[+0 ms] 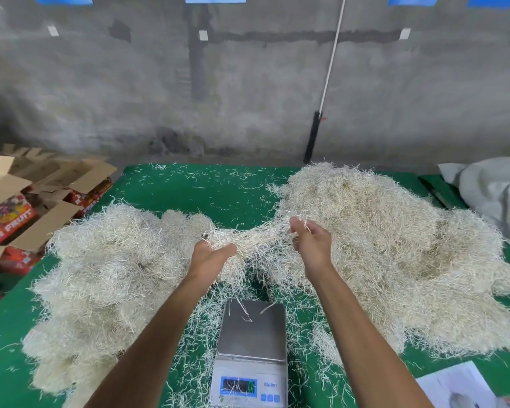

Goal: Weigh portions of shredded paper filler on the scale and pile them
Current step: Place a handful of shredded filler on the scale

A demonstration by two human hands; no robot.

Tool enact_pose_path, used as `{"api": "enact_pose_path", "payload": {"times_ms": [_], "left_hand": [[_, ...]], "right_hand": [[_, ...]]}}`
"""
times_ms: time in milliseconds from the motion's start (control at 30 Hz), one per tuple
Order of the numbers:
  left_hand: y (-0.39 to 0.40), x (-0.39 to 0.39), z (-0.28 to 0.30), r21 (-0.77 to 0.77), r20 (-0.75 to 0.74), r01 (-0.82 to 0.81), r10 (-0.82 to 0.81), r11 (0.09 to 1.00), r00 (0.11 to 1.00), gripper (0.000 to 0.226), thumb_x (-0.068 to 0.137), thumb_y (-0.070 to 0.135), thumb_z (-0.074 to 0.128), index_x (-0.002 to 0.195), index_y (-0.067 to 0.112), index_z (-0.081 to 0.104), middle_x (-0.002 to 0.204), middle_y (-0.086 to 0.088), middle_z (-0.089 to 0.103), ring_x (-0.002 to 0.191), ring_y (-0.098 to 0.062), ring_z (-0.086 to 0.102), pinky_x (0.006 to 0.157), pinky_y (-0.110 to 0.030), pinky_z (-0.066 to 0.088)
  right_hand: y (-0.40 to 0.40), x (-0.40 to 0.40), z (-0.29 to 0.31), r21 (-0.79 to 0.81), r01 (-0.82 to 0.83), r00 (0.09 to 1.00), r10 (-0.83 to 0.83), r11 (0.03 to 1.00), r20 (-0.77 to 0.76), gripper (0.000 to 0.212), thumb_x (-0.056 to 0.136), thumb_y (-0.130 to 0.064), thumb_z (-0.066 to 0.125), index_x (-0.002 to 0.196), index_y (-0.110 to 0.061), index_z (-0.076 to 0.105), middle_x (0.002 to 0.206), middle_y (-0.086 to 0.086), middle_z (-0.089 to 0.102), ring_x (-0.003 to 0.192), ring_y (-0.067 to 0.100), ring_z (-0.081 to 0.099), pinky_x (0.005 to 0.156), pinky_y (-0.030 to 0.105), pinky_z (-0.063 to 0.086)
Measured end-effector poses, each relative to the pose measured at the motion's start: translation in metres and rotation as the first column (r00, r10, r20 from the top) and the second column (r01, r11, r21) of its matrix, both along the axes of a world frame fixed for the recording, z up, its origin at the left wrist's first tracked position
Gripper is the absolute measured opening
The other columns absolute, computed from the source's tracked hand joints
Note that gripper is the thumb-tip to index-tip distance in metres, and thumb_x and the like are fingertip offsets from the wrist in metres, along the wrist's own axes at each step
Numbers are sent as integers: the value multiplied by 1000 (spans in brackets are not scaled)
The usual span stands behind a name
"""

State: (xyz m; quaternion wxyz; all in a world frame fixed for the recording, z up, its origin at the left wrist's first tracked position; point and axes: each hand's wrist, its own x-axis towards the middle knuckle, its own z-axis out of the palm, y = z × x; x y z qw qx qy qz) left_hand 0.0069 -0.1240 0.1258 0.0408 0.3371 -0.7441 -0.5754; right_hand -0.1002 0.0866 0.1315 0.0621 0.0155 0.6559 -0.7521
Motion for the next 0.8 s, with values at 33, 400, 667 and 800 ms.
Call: {"api": "enact_pose_path", "payload": {"times_ms": [33, 400, 667, 800], "left_hand": [[0, -1, -2, 12, 8, -19, 19, 1000, 1000, 118, 55, 56, 78, 153, 20, 22, 154, -15, 36, 138, -36, 40, 107, -56, 36], [-11, -6, -14, 77, 20, -67, 66, 995, 998, 100, 75, 46, 81, 151, 15, 24, 149, -20, 41, 136, -38, 43, 109, -54, 39], [-27, -2, -24, 94, -12, -117, 119, 989, 993, 103, 78, 41, 82, 154, 10, 20, 149, -24, 42, 139, -39, 40, 113, -54, 33], [-22, -4, -22, 104, -26, -104, 107, 989, 994, 101, 77, 43, 82, 153, 11, 23, 150, -22, 41, 138, -38, 40, 112, -53, 34]], "right_hand": [[2, -2, -1, 0, -7, 1000, 7, 1000, 2, 40, 94, -36, 73, 120, -6, 69, 88, 3, 67, 66, 5, 57, 84, 30, 51], [-5, -3, -6, 50, 60, 998, -60, 997, -6, 23, 91, -43, 71, 92, -20, 72, 110, -1, 66, 69, 7, 57, 99, 38, 54], [-1, -4, -8, 81, 144, 987, -138, 986, -84, 22, 100, -31, 67, 91, -11, 70, 101, 3, 73, 94, 15, 68, 90, 40, 59], [-7, -1, -9, 69, 183, 982, -178, 981, -69, 23, 100, -30, 67, 111, -9, 69, 88, -3, 75, 82, 17, 69, 90, 35, 61]]}}
